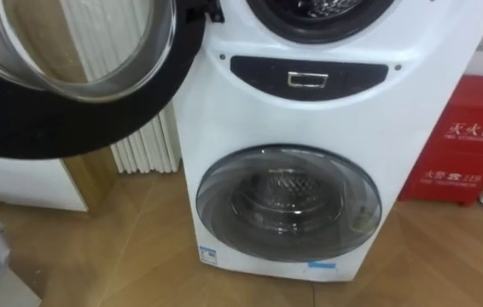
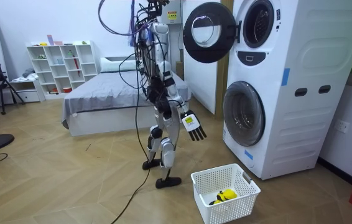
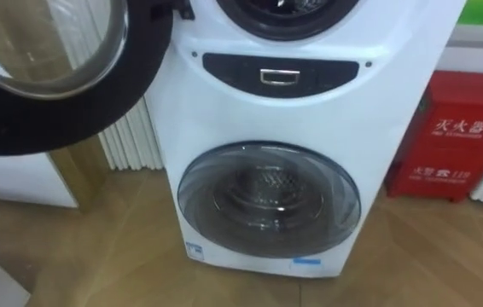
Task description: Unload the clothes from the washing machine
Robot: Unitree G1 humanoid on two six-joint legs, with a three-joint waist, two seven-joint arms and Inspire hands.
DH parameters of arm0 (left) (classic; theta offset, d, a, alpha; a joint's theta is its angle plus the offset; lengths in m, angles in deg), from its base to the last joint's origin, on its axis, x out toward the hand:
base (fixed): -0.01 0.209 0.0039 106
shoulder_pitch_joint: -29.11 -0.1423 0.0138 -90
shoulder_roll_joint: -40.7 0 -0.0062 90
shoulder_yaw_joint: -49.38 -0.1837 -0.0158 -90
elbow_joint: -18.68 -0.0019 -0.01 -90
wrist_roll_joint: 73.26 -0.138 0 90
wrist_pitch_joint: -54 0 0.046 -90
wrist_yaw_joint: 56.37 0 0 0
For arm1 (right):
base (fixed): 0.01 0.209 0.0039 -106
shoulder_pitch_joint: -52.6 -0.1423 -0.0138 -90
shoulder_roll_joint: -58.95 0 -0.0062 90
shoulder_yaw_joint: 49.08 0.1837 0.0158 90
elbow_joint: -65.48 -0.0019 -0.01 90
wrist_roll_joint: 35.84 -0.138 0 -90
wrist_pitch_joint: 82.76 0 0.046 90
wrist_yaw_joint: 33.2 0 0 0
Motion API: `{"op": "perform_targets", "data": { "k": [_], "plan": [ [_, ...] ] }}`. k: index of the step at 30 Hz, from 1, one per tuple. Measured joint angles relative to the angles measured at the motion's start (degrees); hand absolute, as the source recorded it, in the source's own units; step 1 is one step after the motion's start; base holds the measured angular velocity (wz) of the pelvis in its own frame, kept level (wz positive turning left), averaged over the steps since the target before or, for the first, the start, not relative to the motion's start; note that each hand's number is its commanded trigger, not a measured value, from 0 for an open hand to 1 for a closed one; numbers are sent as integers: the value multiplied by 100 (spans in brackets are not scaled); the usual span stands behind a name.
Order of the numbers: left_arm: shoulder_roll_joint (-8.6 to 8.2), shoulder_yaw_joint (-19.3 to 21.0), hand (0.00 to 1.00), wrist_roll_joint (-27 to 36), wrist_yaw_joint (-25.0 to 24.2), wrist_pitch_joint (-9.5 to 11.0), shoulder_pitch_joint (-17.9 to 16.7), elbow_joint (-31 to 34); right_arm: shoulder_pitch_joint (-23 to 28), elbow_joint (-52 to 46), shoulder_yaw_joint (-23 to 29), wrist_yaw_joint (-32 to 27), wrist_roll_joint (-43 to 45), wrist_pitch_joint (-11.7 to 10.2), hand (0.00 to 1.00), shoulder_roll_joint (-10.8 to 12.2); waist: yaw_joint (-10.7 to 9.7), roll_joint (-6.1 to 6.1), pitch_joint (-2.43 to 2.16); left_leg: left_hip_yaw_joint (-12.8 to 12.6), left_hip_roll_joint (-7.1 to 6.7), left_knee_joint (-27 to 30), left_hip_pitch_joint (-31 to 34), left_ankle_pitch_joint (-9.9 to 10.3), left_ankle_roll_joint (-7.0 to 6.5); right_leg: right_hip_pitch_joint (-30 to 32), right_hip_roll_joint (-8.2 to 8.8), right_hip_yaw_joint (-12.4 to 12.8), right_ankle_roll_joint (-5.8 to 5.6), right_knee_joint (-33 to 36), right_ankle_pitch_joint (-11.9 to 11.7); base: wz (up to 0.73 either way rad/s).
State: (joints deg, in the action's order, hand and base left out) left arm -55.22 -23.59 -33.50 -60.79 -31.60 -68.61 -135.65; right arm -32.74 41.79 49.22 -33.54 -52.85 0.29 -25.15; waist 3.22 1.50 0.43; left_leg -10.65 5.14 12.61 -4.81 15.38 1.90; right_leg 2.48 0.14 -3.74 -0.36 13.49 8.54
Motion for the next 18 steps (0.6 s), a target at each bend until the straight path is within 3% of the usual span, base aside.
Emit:
{"op": "perform_targets", "data": {
  "k": [3, 5, 6, 7, 8, 10, 13, 16, 18],
  "plan": [
    [405, 259, 0, 10, 55, -15, 389, 57, -7, -17, 114, 50, 170, -1, 0, -97, 16, 44, 27, -4, -1, -25, -87, -3, 3, -47, -12, 41, 0, -4, 0, -6],
    [636, 549, 0, 30, 141, -32, 578, 368, 72, -202, 302, 97, 276, -1, 0, -116, 9, 58, 8, -12, -6, -38, -80, -3, 3, -23, -14, 61, -2, -2, 1, -8],
    [838, 654, 0, 156, 168, -3, 741, 478, 106, -262, 397, 115, 339, -4, 0, -136, 24, 99, 23, -24, -9, -54, -80, -3, 3, -12, -17, 71, -1, -5, 1, -7],
    [1050, 760, 0, 359, 175, 12, 863, 545, 131, -295, 464, 125, 309, -8, 0, -145, 0, 123, -5, -22, -11, -70, -91, -3, 3, -13, -23, 90, -2, -3, 1, -8],
    [1144, 784, 0, 424, 196, 10, 917, 617, 158, -309, 500, 128, 304, -12, 0, -146, -6, 163, -11, -24, -13, -85, -100, -3, 3, -8, -30, 114, -2, -5, 1, -13],
    [1521, 815, 0, 664, 255, 15, 1227, 775, 257, -347, 514, 109, 331, -12, 0, -155, 59, 206, -26, -53, -14, -103, -133, -3, 3, -13, -54, 195, 0, 24, 0, -20],
    [1880, 997, 0, 689, 316, 6, 1441, 875, 406, -426, 542, 108, 401, -11, 0, -201, 30, 345, -63, -159, -17, -137, -191, -3, 3, -12, -46, 195, 0, 37, -1, -17],
    [2006, 1149, 0, 705, 407, -66, 1490, 1340, 573, -459, 631, 95, 406, 25, 0, -248, 42, 443, -83, -163, -27, -150, -208, -3, 3, -1, -46, 218, -2, 32, -3, -9],
    [2222, 1277, 0, 825, 497, -102, 1644, 1600, 698, -494, 787, 76, 395, 84, 0, -277, 82, 501, -118, -152, -25, -248, -279, -12, -4, -17, -64, 231, -2, 35, -2, -8]
  ]
}}
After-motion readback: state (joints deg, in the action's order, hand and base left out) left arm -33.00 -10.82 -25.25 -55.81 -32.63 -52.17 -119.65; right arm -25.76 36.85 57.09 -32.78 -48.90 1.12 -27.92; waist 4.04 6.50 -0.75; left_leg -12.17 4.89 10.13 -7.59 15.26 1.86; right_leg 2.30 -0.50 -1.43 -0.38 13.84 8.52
